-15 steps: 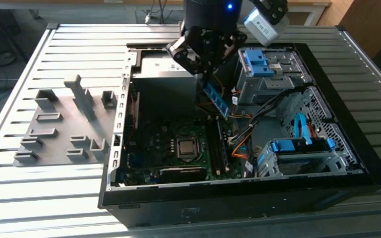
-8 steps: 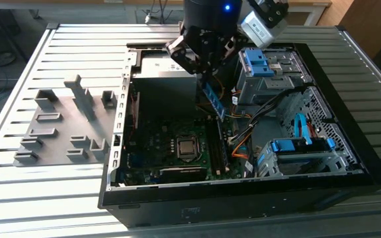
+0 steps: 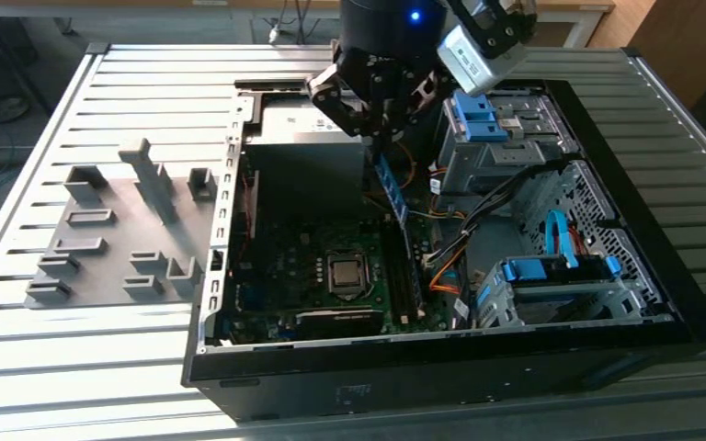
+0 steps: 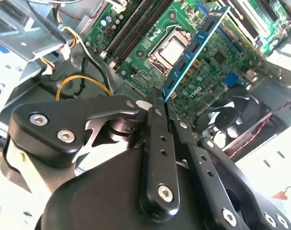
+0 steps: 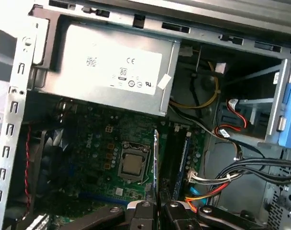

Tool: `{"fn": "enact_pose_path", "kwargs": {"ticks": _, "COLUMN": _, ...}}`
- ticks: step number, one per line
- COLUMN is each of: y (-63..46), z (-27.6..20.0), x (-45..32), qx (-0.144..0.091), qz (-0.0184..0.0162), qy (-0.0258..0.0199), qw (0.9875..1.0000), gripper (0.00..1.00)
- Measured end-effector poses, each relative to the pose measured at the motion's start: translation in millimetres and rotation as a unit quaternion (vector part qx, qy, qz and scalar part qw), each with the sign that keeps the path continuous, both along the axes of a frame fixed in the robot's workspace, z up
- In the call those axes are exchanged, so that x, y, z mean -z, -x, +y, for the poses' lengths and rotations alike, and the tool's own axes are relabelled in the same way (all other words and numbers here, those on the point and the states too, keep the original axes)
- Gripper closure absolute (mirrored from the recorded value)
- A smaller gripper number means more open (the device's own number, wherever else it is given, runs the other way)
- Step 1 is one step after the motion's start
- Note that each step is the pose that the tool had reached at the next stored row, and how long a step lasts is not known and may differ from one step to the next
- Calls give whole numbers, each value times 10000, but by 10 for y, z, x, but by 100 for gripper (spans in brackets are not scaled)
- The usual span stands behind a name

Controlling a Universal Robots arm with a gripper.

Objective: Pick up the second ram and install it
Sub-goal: 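Insert the second ram into the second slot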

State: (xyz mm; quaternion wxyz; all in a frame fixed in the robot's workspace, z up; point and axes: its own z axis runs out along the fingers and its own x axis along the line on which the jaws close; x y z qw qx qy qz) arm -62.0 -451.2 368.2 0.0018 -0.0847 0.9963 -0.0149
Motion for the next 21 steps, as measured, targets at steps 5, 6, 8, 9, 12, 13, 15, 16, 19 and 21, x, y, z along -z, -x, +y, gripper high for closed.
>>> {"fn": "enact_pose_path", "kwargs": {"ticks": 5, "y": 0, "z": 1, "x": 6, "qx": 359, "qz": 0, "qy": 3, "qw": 9994, "gripper": 86}}
{"fn": "enact_pose_path", "kwargs": {"ticks": 6, "y": 0, "z": 1, "x": 8, "qx": 427, "qz": 0, "qy": 4, "qw": 9991, "gripper": 86}}
{"fn": "enact_pose_path", "kwargs": {"ticks": 8, "y": 0, "z": 2, "x": 12, "qx": 557, "qz": 0, "qy": 4, "qw": 9984, "gripper": 86}}
{"fn": "enact_pose_path", "kwargs": {"ticks": 9, "y": 0, "z": 1, "x": 13, "qx": 613, "qz": 0, "qy": 4, "qw": 9981, "gripper": 86}}
{"fn": "enact_pose_path", "kwargs": {"ticks": 12, "y": -1, "z": 1, "x": 14, "qx": 692, "qz": 0, "qy": 5, "qw": 9976, "gripper": 86}}
{"fn": "enact_pose_path", "kwargs": {"ticks": 13, "y": -1, "z": 2, "x": 15, "qx": 692, "qz": 0, "qy": 4, "qw": 9976, "gripper": 86}}
{"fn": "enact_pose_path", "kwargs": {"ticks": 15, "y": -1, "z": 2, "x": 14, "qx": 692, "qz": 0, "qy": 4, "qw": 9976, "gripper": 86}}
{"fn": "enact_pose_path", "kwargs": {"ticks": 16, "y": -1, "z": 2, "x": 15, "qx": 693, "qz": 0, "qy": 4, "qw": 9976, "gripper": 86}}
{"fn": "enact_pose_path", "kwargs": {"ticks": 19, "y": -1, "z": 2, "x": 15, "qx": 693, "qz": 0, "qy": 4, "qw": 9976, "gripper": 86}}
{"fn": "enact_pose_path", "kwargs": {"ticks": 21, "y": -1, "z": 2, "x": 15, "qx": 693, "qz": -1, "qy": 4, "qw": 9976, "gripper": 86}}
